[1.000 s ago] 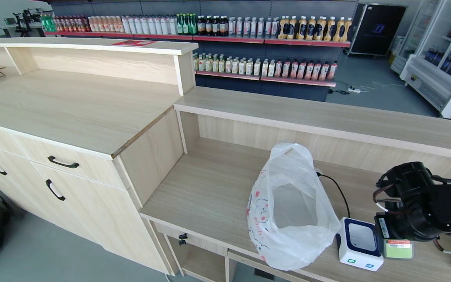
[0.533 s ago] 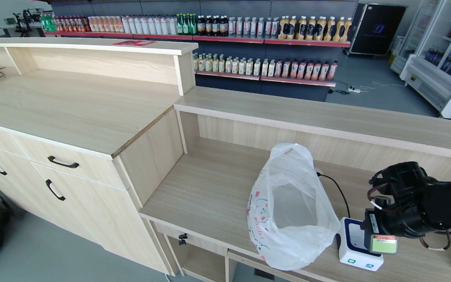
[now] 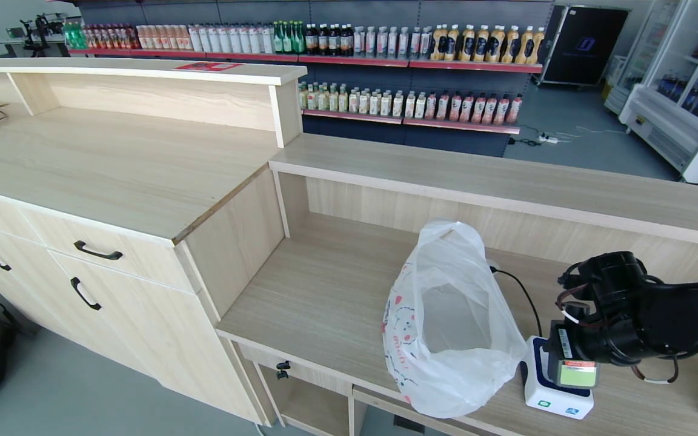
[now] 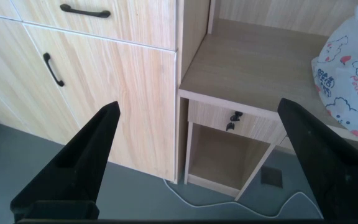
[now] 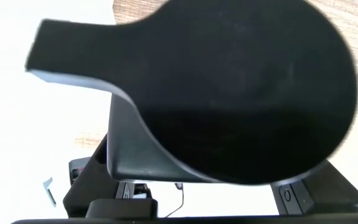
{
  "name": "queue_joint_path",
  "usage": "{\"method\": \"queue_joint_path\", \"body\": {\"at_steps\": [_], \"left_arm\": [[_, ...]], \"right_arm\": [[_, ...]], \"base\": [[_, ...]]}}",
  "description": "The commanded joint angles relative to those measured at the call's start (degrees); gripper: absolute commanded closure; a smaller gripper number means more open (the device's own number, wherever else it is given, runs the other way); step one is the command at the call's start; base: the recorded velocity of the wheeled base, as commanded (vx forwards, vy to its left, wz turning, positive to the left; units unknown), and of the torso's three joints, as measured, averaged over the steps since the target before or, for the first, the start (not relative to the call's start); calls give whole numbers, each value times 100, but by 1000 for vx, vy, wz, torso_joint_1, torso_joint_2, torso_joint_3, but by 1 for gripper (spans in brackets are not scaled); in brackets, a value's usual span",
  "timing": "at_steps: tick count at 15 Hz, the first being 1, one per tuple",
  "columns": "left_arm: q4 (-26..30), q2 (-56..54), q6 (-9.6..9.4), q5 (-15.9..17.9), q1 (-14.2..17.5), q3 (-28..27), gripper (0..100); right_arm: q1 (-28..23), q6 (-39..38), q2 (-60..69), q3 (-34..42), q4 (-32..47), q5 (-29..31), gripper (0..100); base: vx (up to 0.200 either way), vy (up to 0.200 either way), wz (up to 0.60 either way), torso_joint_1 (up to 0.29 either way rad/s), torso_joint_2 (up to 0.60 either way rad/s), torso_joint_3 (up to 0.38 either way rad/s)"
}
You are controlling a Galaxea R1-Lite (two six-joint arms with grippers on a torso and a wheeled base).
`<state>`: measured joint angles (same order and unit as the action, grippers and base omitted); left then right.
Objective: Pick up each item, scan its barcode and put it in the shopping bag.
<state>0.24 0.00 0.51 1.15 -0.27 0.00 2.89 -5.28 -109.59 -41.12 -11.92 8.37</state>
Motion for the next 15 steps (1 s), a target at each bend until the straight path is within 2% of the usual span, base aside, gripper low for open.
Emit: {"method": "queue_joint_path", "body": {"at_steps": [1, 12, 14, 15], "left_arm": [[2, 9, 2, 0, 0, 0, 0], [2, 0, 2, 0, 0, 0, 0], [2, 9, 2, 0, 0, 0, 0], [2, 9, 2, 0, 0, 0, 0]], "right_arm": [[63, -8, -80, 7, -223, -73, 100], [80, 18, -132, 7, -390, -178, 100], [238, 247, 237, -1, -618, -187, 100], [370, 712, 966, 122, -970, -152, 100]], "base": [[0, 0, 0, 0, 0, 0], [0, 0, 0, 0, 0, 0], [0, 0, 0, 0, 0, 0], [0, 0, 0, 0, 0, 0]]}}
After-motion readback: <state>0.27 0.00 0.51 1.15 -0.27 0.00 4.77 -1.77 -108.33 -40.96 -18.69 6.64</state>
